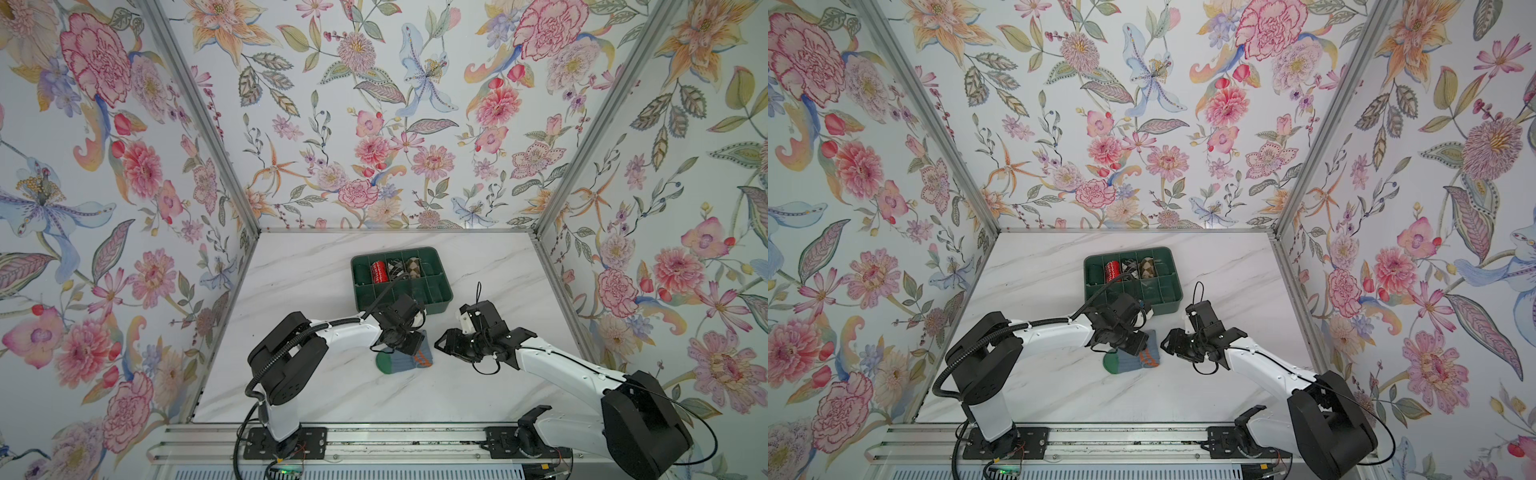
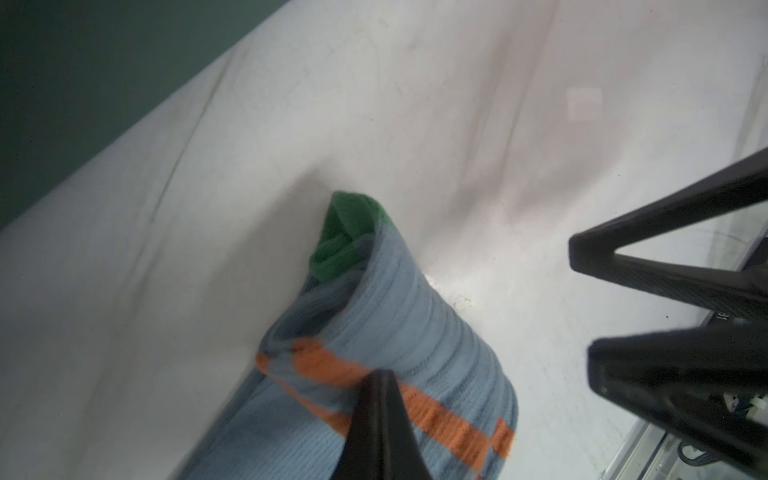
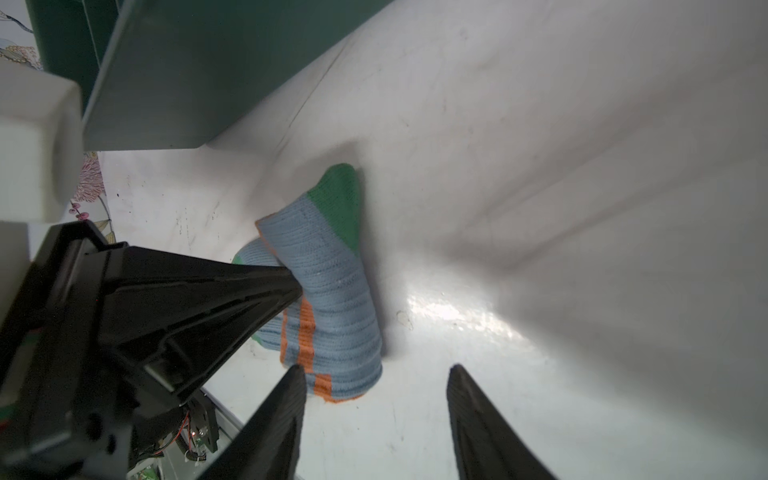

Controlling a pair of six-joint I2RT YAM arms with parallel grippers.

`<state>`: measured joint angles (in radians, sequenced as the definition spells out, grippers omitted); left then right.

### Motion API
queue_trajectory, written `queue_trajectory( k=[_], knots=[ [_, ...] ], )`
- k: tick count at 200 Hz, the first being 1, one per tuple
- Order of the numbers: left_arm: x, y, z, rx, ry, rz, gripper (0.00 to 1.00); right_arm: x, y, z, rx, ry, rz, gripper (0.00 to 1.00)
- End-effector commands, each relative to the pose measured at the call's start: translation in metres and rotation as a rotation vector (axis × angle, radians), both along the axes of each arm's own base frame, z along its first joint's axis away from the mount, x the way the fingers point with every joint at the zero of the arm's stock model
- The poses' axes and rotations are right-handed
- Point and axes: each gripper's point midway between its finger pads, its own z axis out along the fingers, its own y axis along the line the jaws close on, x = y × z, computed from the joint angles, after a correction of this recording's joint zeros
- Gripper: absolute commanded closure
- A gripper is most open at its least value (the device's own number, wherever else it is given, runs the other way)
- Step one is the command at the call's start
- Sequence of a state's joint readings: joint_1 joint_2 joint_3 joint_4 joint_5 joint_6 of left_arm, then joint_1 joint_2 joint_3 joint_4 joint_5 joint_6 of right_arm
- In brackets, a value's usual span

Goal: Roll the socks

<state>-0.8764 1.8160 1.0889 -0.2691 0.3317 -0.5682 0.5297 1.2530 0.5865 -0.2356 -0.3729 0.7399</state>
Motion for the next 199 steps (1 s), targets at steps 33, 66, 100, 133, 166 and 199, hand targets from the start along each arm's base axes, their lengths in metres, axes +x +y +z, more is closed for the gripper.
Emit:
queue_trajectory(
  k=[33,66,100,133,166,199],
  knots=[
    [-0.006,0.01,-0.019,0.069,0.034,0.008,1.0,-0.001,0.011,-0.009,0.114,0.01,0.045,0.48],
    [-0.01,0.012,-0.024,0.075,0.048,0.006,1.0,-0.002,0.019,-0.016,0.171,0.039,0.056,0.53],
    [-0.013,0.013,-0.029,0.072,0.061,0.006,1.0,-0.001,0.024,-0.021,0.197,0.053,0.061,0.56],
    [-0.018,0.016,-0.033,0.063,0.077,0.011,1.0,0.0,0.026,-0.026,0.198,0.066,0.059,0.57],
    [-0.022,0.021,-0.038,0.058,0.09,0.016,1.0,-0.003,0.028,-0.033,0.198,0.082,0.06,0.59],
    [-0.024,0.023,-0.038,0.044,0.097,0.021,1.0,-0.006,0.033,-0.039,0.201,0.097,0.064,0.6]
  ],
)
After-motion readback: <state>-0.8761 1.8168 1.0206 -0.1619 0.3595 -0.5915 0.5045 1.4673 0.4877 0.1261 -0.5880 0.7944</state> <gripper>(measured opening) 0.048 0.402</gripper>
